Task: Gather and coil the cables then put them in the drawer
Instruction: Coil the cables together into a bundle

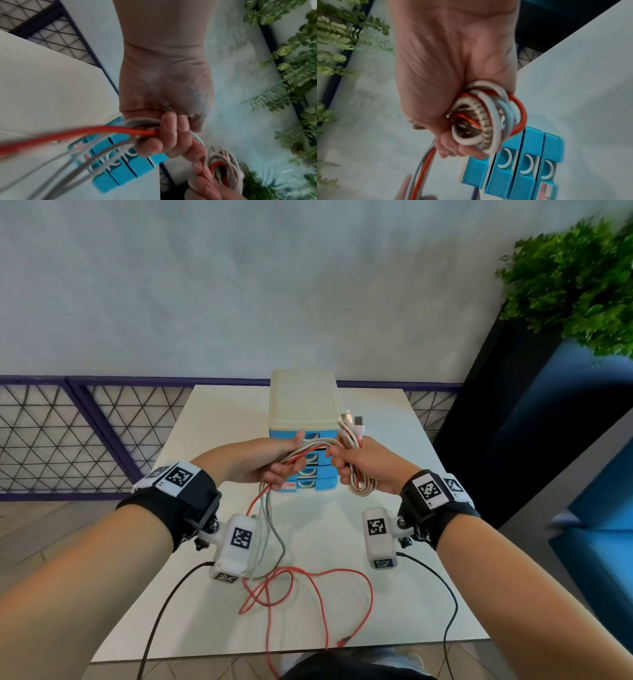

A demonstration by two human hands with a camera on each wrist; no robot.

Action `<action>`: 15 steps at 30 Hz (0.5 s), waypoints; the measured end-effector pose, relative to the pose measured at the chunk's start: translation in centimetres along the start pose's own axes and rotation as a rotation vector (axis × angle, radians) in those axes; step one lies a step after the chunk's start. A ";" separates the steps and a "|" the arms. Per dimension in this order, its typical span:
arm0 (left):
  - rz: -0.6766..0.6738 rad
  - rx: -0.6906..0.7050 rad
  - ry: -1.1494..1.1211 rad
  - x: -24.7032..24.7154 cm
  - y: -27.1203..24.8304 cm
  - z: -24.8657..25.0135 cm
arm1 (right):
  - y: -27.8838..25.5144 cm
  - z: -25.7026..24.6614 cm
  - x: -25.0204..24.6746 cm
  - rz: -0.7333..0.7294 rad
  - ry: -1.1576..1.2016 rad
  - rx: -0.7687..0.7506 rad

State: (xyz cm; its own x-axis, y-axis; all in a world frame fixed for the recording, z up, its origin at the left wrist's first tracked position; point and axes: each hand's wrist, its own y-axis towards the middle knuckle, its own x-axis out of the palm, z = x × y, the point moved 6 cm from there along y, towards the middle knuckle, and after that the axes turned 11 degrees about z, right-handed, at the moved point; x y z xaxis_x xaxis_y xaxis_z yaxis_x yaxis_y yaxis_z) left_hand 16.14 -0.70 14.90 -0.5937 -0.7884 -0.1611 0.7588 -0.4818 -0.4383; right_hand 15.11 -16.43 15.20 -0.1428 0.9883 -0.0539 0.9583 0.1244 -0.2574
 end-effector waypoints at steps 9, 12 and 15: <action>0.165 0.109 -0.275 -0.1 0.4 0.5 | 1.6 0.2 -0.6 0.192 0.181 -0.040; 0.341 0.210 -0.264 0.7 0.4 1.7 | 1.8 0.2 0.4 0.174 0.262 -0.002; 0.448 0.300 -0.203 2.6 -0.4 2.7 | 1.9 -0.1 1.5 0.123 0.328 0.059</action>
State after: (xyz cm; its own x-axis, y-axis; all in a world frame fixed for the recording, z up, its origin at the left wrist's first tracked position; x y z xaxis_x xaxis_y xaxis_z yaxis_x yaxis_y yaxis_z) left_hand 15.00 -3.57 17.05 -0.1558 -0.9840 -0.0871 0.9848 -0.1478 -0.0913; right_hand 16.77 -14.72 14.75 0.0692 0.9726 0.2220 0.9460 0.0067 -0.3241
